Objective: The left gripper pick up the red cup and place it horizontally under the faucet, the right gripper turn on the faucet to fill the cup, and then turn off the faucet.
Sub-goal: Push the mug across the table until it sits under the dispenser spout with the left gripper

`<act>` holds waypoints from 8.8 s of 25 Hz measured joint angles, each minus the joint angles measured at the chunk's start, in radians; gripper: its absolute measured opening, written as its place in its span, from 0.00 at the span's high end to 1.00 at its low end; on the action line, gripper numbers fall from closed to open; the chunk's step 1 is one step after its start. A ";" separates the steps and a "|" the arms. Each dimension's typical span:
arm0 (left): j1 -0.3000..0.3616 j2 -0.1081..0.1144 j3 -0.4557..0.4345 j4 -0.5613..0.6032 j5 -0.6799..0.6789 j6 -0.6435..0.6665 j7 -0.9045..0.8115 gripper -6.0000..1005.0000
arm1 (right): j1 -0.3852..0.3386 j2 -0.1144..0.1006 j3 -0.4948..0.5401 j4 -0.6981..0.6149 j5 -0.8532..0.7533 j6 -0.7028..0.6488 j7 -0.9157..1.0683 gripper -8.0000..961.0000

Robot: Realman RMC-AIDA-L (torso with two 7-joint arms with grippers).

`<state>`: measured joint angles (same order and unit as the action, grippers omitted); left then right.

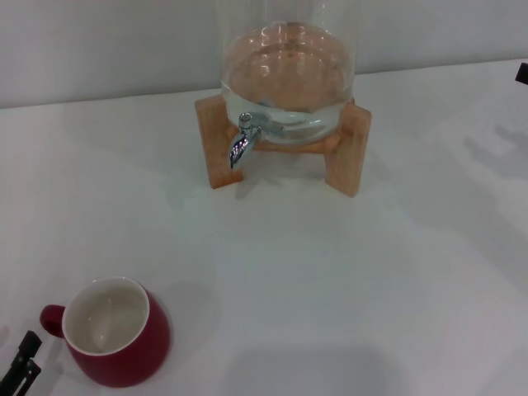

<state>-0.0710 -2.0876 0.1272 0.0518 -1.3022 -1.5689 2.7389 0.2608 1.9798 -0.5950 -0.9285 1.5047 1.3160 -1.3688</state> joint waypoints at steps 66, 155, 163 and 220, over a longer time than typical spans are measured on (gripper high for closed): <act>-0.101 0.007 0.002 0.008 0.037 0.128 0.008 0.24 | -0.011 0.000 0.040 0.025 0.014 0.009 -0.006 0.20; -0.213 0.011 0.002 0.122 0.037 0.064 -0.260 0.86 | -0.025 0.005 0.077 0.066 0.015 0.050 -0.016 0.20; -0.235 0.010 0.002 0.142 0.039 0.099 -0.303 0.86 | -0.025 0.005 0.077 0.066 0.015 0.049 -0.017 0.20; -0.421 0.004 0.003 0.166 0.087 0.287 -0.203 0.86 | -0.015 0.002 0.077 0.105 0.015 0.049 -0.031 0.20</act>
<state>-0.4920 -2.0834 0.1305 0.2181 -1.2149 -1.2818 2.5359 0.2458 1.9817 -0.5184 -0.8239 1.5201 1.3652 -1.4000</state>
